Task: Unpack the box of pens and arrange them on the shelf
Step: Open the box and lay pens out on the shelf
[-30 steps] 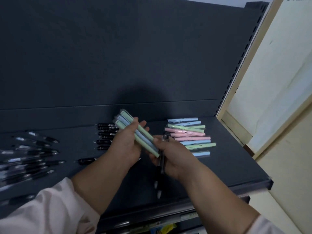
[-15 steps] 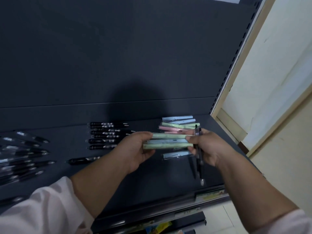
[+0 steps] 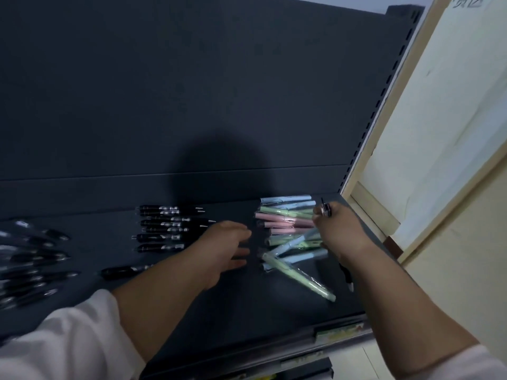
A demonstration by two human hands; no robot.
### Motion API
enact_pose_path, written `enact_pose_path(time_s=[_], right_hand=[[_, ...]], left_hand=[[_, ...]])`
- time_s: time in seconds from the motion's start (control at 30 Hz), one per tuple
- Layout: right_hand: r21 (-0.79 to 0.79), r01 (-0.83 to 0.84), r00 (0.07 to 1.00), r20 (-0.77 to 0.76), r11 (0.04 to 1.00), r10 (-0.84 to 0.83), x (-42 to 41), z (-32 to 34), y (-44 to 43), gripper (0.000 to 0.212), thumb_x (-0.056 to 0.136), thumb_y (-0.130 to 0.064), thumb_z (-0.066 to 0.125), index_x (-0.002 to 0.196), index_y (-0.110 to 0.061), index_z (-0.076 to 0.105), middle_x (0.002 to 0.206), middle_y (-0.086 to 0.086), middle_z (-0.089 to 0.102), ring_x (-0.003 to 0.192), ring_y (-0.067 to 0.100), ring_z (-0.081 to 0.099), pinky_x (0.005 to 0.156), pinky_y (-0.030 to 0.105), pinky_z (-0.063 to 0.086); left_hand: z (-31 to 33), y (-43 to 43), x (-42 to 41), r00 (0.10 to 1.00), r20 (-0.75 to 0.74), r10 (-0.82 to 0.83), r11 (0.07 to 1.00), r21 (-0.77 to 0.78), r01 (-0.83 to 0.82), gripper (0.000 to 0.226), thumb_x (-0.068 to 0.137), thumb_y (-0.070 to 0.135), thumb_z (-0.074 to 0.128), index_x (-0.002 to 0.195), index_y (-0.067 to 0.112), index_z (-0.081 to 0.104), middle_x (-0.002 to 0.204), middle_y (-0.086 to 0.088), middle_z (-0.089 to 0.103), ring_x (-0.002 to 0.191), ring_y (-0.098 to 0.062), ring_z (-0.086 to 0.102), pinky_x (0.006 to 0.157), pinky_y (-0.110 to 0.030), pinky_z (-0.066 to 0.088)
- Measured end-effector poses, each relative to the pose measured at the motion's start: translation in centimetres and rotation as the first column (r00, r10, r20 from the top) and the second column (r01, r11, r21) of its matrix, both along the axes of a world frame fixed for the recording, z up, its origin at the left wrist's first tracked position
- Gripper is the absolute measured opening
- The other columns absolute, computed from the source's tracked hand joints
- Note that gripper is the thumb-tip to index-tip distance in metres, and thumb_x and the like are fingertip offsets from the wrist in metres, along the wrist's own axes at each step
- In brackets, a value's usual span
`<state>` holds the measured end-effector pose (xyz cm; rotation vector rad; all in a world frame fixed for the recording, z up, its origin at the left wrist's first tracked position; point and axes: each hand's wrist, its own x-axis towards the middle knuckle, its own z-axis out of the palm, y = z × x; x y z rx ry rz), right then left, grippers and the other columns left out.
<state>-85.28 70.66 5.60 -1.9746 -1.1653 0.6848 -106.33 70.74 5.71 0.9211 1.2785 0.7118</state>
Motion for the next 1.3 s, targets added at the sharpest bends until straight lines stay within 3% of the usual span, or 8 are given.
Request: enact_pose_path(time_s=[0.17,0.23,0.33,0.43,0.53,0.67,1.03,1.3], right_hand=[[-0.114,-0.011,0.922,0.382,0.993,0.055,-1.7,0.6,1.5,0.023,0.093,-0.008,0.044,0.112,-0.007,0.055,0.109,0.017,0.062,0.094,0.033,0.057,0.071,0.028,0.035],[-0.079,-0.079,0.924,0.369,0.994,0.103,-2.9,1.1,1.8,0.017,0.096,-0.011,0.044,0.108,-0.005,0.055,0.104,0.017,0.061,0.085,0.029,0.055,0.067,0.027,0.034],[0.018,-0.176,0.949,-0.264,0.984,0.175,-6.9,2.0,2.2,0.01,0.098,-0.018,0.049,0.098,-0.01,0.054,0.09,0.011,0.064,0.071,0.02,0.063,0.063,0.03,0.043],[0.048,-0.246,0.605,-0.773,0.968,0.192,-11.0,2.8,2.4,0.013,0.1,-0.019,0.048,0.088,-0.015,0.053,0.077,0.005,0.066,0.068,0.02,0.063,0.067,0.032,0.047],[0.103,-0.264,0.336,-0.922,0.959,0.191,-14.1,2.8,2.7,0.018,0.099,-0.02,0.046,0.084,-0.015,0.054,0.069,0.003,0.069,0.068,0.019,0.068,0.074,0.036,0.05],[0.144,-0.248,0.174,-0.966,0.958,0.19,-17.4,2.2,3.1,0.022,0.099,-0.022,0.046,0.081,-0.013,0.055,0.067,0.003,0.07,0.063,0.018,0.071,0.069,0.036,0.055],[0.131,-0.55,0.262,-0.91,0.824,0.32,-21.5,1.5,1.8,0.02,0.096,-0.001,0.042,0.1,-0.01,0.058,0.09,0.008,0.07,0.069,0.022,0.061,0.062,0.033,0.048],[0.115,-0.515,0.36,-0.87,0.849,0.336,-24.3,2.1,1.9,0.017,0.098,-0.01,0.047,0.105,-0.01,0.063,0.098,0.007,0.073,0.082,0.02,0.069,0.071,0.032,0.051]], left_hand=[[0.3,-0.4,-2.4,0.998,-0.065,-0.024,0.999,0.032,0.026,0.006,0.095,0.018,0.055,0.098,0.019,0.06,0.106,-0.005,0.063,0.093,-0.021,0.063,0.069,-0.028,0.052],[0.2,-0.6,-3.7,0.994,-0.108,-0.031,0.997,0.06,0.038,0.008,0.094,0.019,0.057,0.101,0.02,0.06,0.107,-0.004,0.063,0.095,-0.02,0.064,0.071,-0.027,0.053],[0.3,-0.6,-5.4,0.992,-0.127,-0.012,0.996,0.081,0.022,0.01,0.092,0.018,0.059,0.101,0.02,0.061,0.107,-0.005,0.064,0.093,-0.019,0.064,0.07,-0.028,0.053],[0.8,-0.9,-6.5,0.995,-0.098,0.004,0.997,0.072,0.003,0.008,0.092,0.021,0.059,0.1,0.019,0.061,0.105,-0.007,0.066,0.087,-0.02,0.065,0.065,-0.027,0.052],[1.3,-1.4,-7.5,0.998,-0.052,-0.029,0.999,0.029,0.03,0.016,0.094,0.03,0.057,0.102,0.017,0.061,0.099,-0.007,0.067,0.085,-0.022,0.067,0.068,-0.031,0.054],[1.9,-2.1,-9.2,0.998,0.015,-0.059,0.998,-0.006,0.059,0.019,0.095,0.028,0.056,0.102,0.012,0.062,0.084,-0.008,0.069,0.072,-0.021,0.067,0.067,-0.03,0.055],[1.9,-1.8,-13.9,0.986,0.034,0.164,0.984,0.071,-0.166,0.014,0.097,0.015,0.052,0.085,0.011,0.059,0.063,-0.004,0.061,0.048,-0.011,0.055,0.044,-0.018,0.042],[1.2,-2.5,-16.8,0.981,-0.083,0.174,0.982,0.094,-0.166,0.016,0.097,0.025,0.052,0.09,0.014,0.061,0.073,-0.007,0.062,0.062,-0.016,0.056,0.059,-0.023,0.042]])
